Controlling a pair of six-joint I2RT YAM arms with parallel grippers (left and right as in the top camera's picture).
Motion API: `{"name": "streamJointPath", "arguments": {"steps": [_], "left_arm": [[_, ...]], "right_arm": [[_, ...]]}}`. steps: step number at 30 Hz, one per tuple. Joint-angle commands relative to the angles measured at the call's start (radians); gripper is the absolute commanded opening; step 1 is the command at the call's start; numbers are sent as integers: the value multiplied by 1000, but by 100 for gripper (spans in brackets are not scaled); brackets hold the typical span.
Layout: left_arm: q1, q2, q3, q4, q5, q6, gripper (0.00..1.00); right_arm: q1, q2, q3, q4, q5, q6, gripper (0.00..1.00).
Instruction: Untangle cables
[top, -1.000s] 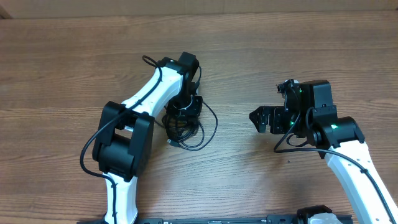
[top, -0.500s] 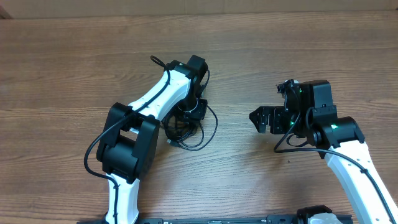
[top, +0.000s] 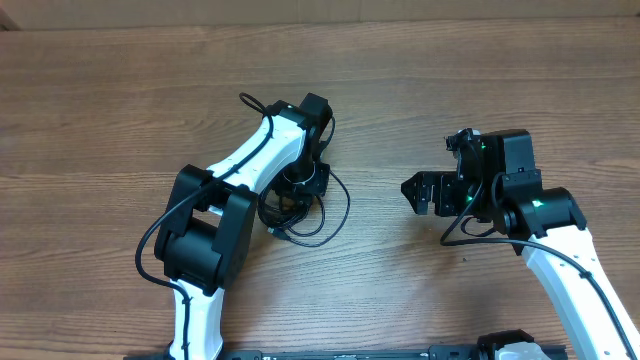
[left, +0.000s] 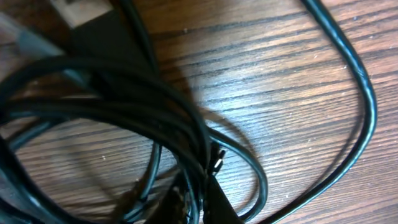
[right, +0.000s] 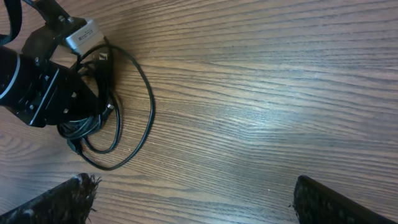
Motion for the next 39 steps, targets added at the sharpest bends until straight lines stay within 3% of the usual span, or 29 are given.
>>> {"name": "streamJointPath", "arguments": {"steps": [1, 8, 16, 22, 25, 32, 39], "left_arm": [[-6, 8, -18, -11, -16, -5, 4], [-5, 6, 259, -238, -3, 26, 4], [-6, 6, 716, -467, 284, 247, 4], [-6, 6, 816, -515, 328, 274, 4], [-7, 6, 816, -560, 375, 325, 4], [-11, -37, 816, -597, -46, 55, 4], [-57, -211, 740, -597, -139, -45, 4]], "right_arm": [[-1, 1, -10, 0, 10, -8, 100], [-1, 1, -10, 5, 10, -8, 100], [-1, 1, -10, 59, -150, -8, 100], [-1, 1, -10, 227, -403, 13, 100], [-1, 1, -10, 307, -418, 82, 100], [-1, 1, -10, 306, -250, 158, 100], [-1, 1, -10, 198, -51, 159, 100]]}}
